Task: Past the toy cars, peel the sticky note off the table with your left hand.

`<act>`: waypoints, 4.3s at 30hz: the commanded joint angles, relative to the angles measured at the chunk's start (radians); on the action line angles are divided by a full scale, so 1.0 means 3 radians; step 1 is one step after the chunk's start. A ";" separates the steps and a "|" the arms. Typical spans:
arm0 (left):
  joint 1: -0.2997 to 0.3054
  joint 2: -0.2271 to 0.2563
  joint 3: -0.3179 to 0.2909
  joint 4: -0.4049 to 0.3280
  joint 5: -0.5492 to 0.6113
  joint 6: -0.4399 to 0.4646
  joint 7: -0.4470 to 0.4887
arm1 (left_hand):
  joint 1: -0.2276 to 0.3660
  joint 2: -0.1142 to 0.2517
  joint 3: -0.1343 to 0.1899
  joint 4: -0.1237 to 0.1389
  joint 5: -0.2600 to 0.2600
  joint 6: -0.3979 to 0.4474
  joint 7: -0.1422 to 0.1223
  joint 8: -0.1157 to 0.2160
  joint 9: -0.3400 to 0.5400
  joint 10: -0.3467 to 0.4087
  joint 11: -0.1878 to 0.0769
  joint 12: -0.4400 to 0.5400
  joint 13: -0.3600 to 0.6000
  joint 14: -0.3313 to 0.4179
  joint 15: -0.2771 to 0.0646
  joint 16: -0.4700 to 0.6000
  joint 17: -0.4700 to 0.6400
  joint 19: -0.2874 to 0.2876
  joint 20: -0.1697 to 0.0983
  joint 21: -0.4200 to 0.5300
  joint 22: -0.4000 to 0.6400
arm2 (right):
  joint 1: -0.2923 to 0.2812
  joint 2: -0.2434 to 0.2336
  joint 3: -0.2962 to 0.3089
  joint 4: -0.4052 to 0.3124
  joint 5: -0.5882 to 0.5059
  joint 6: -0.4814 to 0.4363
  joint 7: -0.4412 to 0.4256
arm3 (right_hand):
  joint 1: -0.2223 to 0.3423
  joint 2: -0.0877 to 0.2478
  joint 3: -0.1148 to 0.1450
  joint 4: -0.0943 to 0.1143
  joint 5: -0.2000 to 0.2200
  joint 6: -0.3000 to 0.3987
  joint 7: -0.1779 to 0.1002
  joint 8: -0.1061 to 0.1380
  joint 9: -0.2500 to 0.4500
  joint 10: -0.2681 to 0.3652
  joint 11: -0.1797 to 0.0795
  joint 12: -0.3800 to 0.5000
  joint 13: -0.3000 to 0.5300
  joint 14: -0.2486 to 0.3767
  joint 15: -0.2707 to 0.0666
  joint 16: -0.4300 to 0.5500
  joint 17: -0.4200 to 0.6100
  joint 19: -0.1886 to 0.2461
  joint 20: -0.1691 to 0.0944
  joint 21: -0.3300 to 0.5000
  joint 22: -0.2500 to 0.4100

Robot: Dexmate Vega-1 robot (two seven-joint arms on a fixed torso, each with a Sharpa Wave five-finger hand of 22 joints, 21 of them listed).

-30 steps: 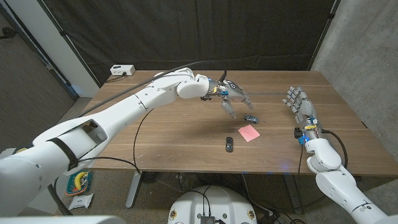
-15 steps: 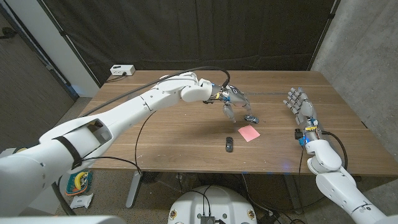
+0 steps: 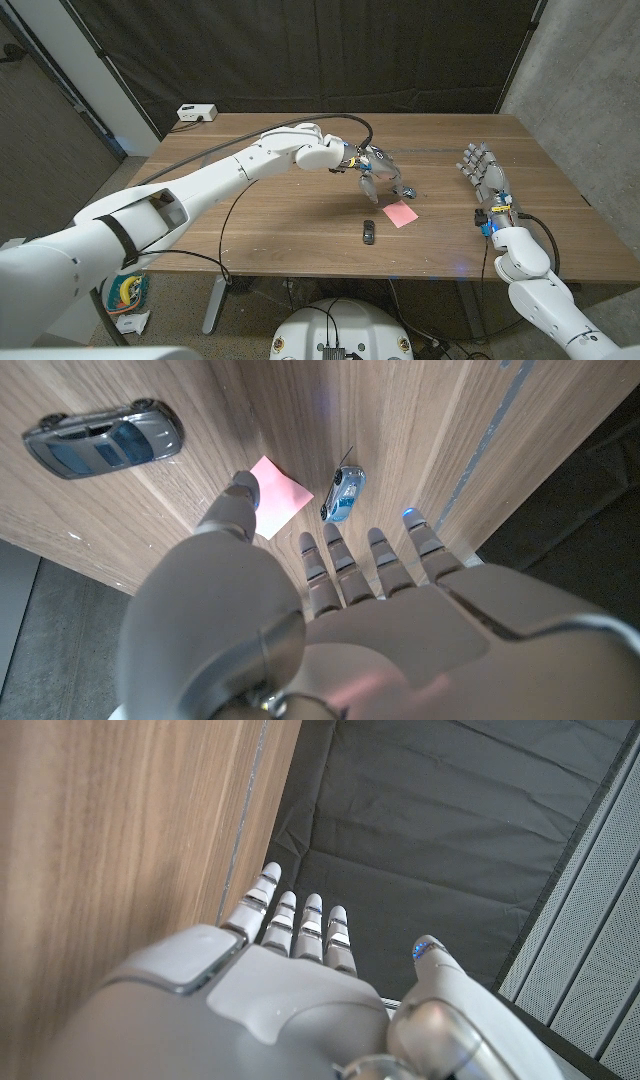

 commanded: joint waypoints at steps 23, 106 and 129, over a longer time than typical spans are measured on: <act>-0.0088 -0.0010 0.0355 0.0181 0.0476 -0.0083 0.0707 | 0.0026 0.0005 -0.0157 0.0038 0.0002 0.0170 0.0099 0.0039 0.0029 0.0184 0.0011 0.0106 0.0097 0.0146 -0.0167 0.0035 0.0018 0.0040 0.0020 -0.0056 0.0008 | 0.0004 0.0046 0.0017 0.0088 0.0046 0.0053 0.0041 | -0.0032 0.0000 -0.0022 -0.0009 -0.0014 0.0052 0.0002 0.0003 0.0016 0.0023 0.0002 -0.0008 0.0012 0.0035 0.0003 0.0010 0.0013 0.0025 -0.0007 0.0020 0.0006; -0.0020 -0.0406 0.1168 0.1573 0.0920 0.0801 0.4154 | 0.1169 0.0585 -0.0591 -0.0056 -0.0145 0.2034 0.0107 0.0528 0.0034 0.1981 -0.0086 0.0957 0.0560 0.2063 -0.0659 0.0794 0.0534 0.0954 -0.0412 0.0281 0.0092 | 0.0029 0.0031 0.0028 -0.0042 -0.0008 -0.0211 -0.0063 | -0.0090 -0.0002 -0.0043 -0.0015 -0.0017 0.0078 -0.0007 -0.0010 0.0016 0.0049 0.0011 -0.0020 0.0013 0.0066 0.0014 0.0003 0.0013 0.0035 -0.0003 0.0012 0.0006; -0.0231 0.0022 0.0712 0.0296 0.0132 0.0142 0.1168 | 0.0118 0.0552 -0.0868 0.0394 -0.0092 0.1037 0.0228 -0.0158 0.0006 0.1095 0.0085 -0.0033 0.0112 0.1330 -0.0494 0.0086 0.0223 0.0416 -0.0116 0.0307 0.0092 | 0.0053 0.0038 0.0030 -0.0084 -0.0028 -0.0271 -0.0097 | -0.0100 0.0003 -0.0044 -0.0017 -0.0016 0.0075 -0.0004 -0.0014 0.0016 0.0047 0.0010 -0.0025 0.0014 0.0066 0.0010 -0.0001 0.0013 0.0034 -0.0004 0.0010 0.0006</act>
